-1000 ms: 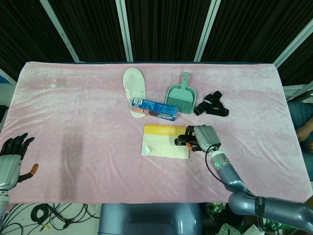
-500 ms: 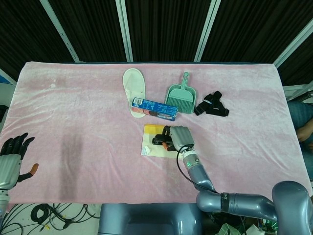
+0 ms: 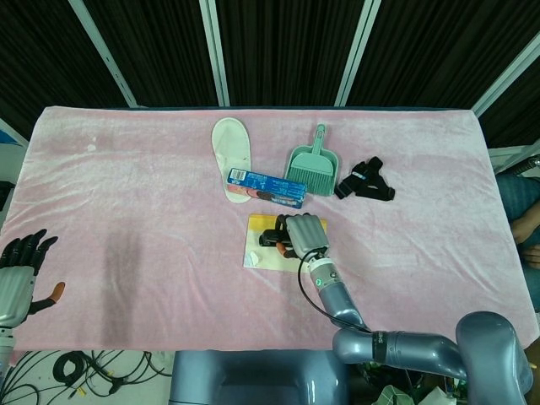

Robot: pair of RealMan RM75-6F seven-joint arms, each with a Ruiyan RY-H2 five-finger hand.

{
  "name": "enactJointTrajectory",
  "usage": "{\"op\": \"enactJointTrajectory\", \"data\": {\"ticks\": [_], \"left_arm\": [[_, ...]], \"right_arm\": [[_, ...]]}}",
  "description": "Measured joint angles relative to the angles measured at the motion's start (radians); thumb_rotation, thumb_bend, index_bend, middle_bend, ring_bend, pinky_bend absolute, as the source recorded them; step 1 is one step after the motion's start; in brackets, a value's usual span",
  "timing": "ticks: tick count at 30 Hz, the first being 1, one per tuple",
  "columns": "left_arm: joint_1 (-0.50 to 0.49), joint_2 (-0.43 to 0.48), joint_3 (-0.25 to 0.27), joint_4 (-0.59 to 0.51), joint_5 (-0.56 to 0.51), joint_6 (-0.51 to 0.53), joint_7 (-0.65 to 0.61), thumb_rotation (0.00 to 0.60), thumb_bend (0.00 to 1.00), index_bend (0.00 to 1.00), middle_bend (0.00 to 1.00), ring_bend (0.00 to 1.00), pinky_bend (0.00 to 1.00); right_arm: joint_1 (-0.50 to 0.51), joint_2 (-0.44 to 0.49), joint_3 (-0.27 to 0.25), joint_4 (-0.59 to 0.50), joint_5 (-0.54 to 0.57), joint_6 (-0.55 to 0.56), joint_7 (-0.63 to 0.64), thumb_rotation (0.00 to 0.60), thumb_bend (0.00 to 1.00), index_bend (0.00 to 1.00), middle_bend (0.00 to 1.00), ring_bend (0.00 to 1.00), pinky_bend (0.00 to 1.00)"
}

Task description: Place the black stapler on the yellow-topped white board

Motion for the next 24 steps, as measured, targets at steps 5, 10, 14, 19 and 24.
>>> {"op": "enactJointTrajectory", "data": {"ticks": [5, 10, 14, 19, 24], "left_arm": [[0.0, 0.001, 0.0, 0.0, 0.0, 0.0, -0.002, 0.6, 0.32, 0.11, 0.02, 0.0, 0.0], [0.001, 0.001, 0.001, 0.001, 0.001, 0.002, 0.003, 0.6, 0.32, 0.11, 0.02, 0.0, 0.0], [0.001, 0.0, -0.001, -0.001, -0.003, 0.002, 0.004, 0.6, 0.32, 0.11, 0.02, 0.0, 0.0], [0.0, 0.001, -0.003, -0.007, -0.008, 0.001, 0.01, 0.6, 0.32, 0.11, 0.02, 0.0, 0.0], [0.002, 0.002, -0.004, -0.007, -0.011, 0.002, 0.01, 0.6, 0.32, 0.11, 0.02, 0.0, 0.0]], "right_arm": [[-0.006, -0.014, -0.006, 0.019, -0.01, -0.012, 0.014, 0.6, 0.35, 0.56, 0.46, 0.45, 0.39], [-0.006, -0.027, -0.008, 0.04, -0.009, -0.012, 0.006, 0.6, 0.33, 0.49, 0.4, 0.41, 0.39], [-0.008, -0.032, -0.013, 0.044, 0.01, -0.013, -0.009, 0.6, 0.29, 0.39, 0.29, 0.33, 0.29], [-0.006, -0.032, -0.016, 0.041, 0.061, -0.025, -0.043, 0.6, 0.25, 0.25, 0.13, 0.19, 0.2], [-0.007, -0.017, -0.009, 0.007, 0.092, -0.032, -0.058, 0.6, 0.21, 0.09, 0.01, 0.08, 0.15]]}}
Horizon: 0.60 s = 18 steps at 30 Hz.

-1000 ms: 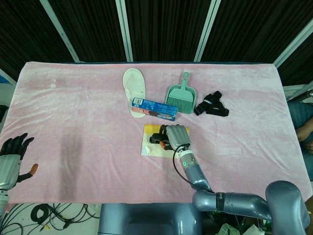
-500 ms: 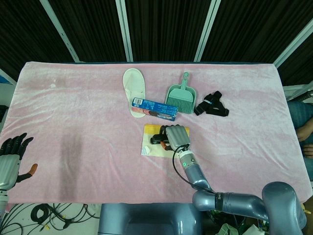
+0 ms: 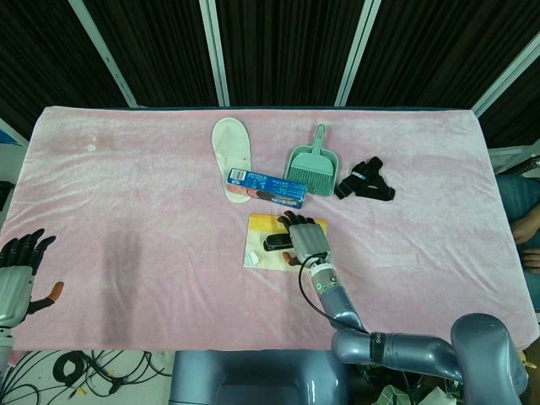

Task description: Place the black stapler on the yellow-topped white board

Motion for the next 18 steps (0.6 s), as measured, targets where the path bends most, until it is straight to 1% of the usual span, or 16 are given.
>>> {"op": "enactJointTrajectory", "data": {"ticks": [5, 8, 12, 14, 18], "left_arm": [[0.001, -0.001, -0.001, 0.001, -0.001, 0.002, -0.001, 0.6, 0.32, 0.11, 0.01, 0.0, 0.0], [0.001, -0.002, -0.001, 0.002, 0.001, 0.004, 0.0, 0.6, 0.32, 0.11, 0.01, 0.0, 0.0], [0.001, -0.004, 0.0, 0.002, 0.002, 0.005, 0.003, 0.6, 0.32, 0.11, 0.01, 0.0, 0.0], [0.001, -0.005, 0.0, 0.002, 0.004, 0.005, 0.005, 0.6, 0.32, 0.11, 0.01, 0.0, 0.0], [0.0, -0.007, 0.001, 0.003, 0.011, 0.008, 0.009, 0.6, 0.32, 0.11, 0.01, 0.0, 0.0]], "right_arm": [[-0.018, 0.043, 0.014, -0.068, -0.026, 0.023, 0.023, 0.6, 0.21, 0.09, 0.01, 0.08, 0.13], [-0.042, 0.094, 0.015, -0.13, -0.053, 0.05, 0.037, 0.6, 0.21, 0.09, 0.01, 0.08, 0.13], [-0.086, 0.196, 0.0, -0.232, -0.083, 0.09, 0.04, 0.6, 0.21, 0.08, 0.01, 0.08, 0.13], [-0.115, 0.262, -0.016, -0.29, -0.1, 0.11, 0.04, 0.6, 0.21, 0.08, 0.01, 0.07, 0.13], [-0.187, 0.406, -0.066, -0.393, -0.17, 0.144, 0.058, 0.6, 0.21, 0.06, 0.01, 0.05, 0.13]]}}
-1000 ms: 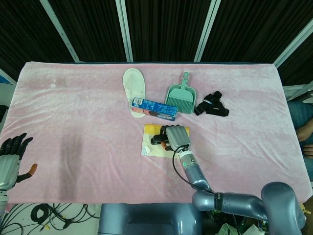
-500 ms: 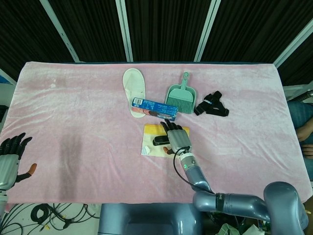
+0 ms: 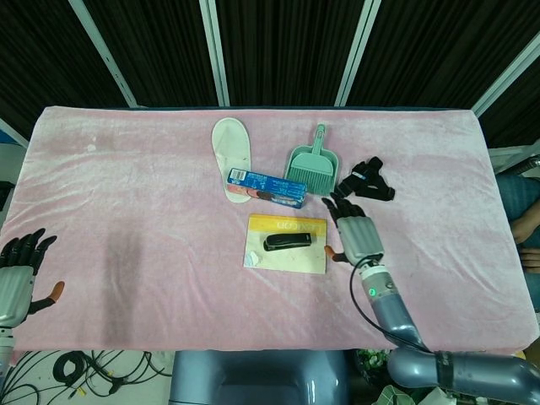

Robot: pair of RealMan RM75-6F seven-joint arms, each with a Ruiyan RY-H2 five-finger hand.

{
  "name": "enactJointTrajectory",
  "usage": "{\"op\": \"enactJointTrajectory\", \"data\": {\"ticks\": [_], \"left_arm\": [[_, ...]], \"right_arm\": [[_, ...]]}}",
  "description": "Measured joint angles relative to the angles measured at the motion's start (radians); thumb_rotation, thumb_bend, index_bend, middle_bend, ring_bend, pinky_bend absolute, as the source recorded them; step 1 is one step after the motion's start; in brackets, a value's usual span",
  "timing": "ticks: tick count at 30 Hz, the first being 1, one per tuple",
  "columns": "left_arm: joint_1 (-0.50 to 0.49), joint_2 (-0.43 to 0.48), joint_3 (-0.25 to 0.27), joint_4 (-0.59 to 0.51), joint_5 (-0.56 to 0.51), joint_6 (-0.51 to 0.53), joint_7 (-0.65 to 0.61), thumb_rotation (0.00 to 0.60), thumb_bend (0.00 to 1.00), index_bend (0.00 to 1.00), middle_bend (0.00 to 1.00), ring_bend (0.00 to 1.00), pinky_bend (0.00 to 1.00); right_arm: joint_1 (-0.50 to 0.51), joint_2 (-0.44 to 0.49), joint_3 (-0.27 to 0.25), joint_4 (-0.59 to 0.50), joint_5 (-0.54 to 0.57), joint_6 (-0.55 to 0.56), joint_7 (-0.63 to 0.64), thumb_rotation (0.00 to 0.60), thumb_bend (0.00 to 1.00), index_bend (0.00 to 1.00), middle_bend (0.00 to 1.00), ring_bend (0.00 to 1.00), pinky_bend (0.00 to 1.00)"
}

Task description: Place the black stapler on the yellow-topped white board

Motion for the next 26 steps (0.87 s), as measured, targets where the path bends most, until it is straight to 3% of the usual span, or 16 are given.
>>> {"op": "enactJointTrajectory", "data": {"ticks": [6, 11, 19, 26], "left_arm": [[0.001, -0.007, -0.002, 0.004, 0.01, 0.013, -0.002, 0.6, 0.32, 0.11, 0.01, 0.0, 0.0], [0.003, -0.01, -0.002, 0.008, 0.02, 0.023, -0.002, 0.6, 0.32, 0.11, 0.01, 0.0, 0.0], [0.007, -0.019, 0.005, 0.021, 0.046, 0.041, 0.015, 0.6, 0.32, 0.11, 0.01, 0.0, 0.0], [0.006, -0.018, 0.005, 0.027, 0.052, 0.041, 0.01, 0.6, 0.32, 0.11, 0.01, 0.0, 0.0]], "right_arm": [[-0.124, 0.173, -0.1, -0.058, -0.198, 0.046, 0.099, 0.6, 0.21, 0.06, 0.01, 0.04, 0.11], [-0.248, 0.232, -0.189, -0.025, -0.407, 0.119, 0.273, 0.6, 0.21, 0.06, 0.01, 0.04, 0.11], [-0.453, 0.211, -0.295, 0.225, -0.61, 0.325, 0.511, 0.6, 0.21, 0.06, 0.01, 0.04, 0.1], [-0.531, 0.15, -0.3, 0.397, -0.662, 0.406, 0.57, 0.6, 0.21, 0.06, 0.01, 0.04, 0.1]]}}
